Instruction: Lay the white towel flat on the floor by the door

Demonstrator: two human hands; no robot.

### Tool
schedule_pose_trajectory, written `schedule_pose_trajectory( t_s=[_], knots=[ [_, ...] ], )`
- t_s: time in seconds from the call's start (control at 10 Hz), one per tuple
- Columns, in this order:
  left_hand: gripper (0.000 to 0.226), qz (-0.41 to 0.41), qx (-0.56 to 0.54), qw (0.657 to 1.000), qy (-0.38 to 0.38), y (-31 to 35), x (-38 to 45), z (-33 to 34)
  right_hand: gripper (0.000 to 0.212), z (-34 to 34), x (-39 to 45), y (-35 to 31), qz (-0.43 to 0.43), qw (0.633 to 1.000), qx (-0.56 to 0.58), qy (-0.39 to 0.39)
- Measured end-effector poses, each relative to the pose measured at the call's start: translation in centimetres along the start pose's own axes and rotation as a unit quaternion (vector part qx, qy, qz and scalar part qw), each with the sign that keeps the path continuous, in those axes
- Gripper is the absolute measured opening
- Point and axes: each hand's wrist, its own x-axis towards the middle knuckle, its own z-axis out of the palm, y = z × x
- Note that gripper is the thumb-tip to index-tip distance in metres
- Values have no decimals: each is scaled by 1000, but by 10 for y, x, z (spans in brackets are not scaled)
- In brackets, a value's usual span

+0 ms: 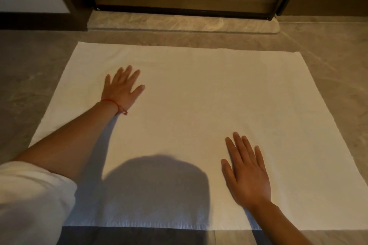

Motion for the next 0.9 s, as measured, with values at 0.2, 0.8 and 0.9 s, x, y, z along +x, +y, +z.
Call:
schedule_pose_trajectory(
  t_s=[0.2, 0.8, 0.9],
  knots=[
    [61, -92, -46, 994, 37, 12, -8, 0, 56, -1, -1, -1, 0, 1000, 10, -5],
    [66, 45, -66, 997, 15, 116, -171, 33, 89, -25, -5, 9, -37, 998, 14, -43],
    [57, 63, -44, 996, 38, 104, -181, 31, 85, -32, -7, 3, -11, 997, 60, -37]
  ],
)
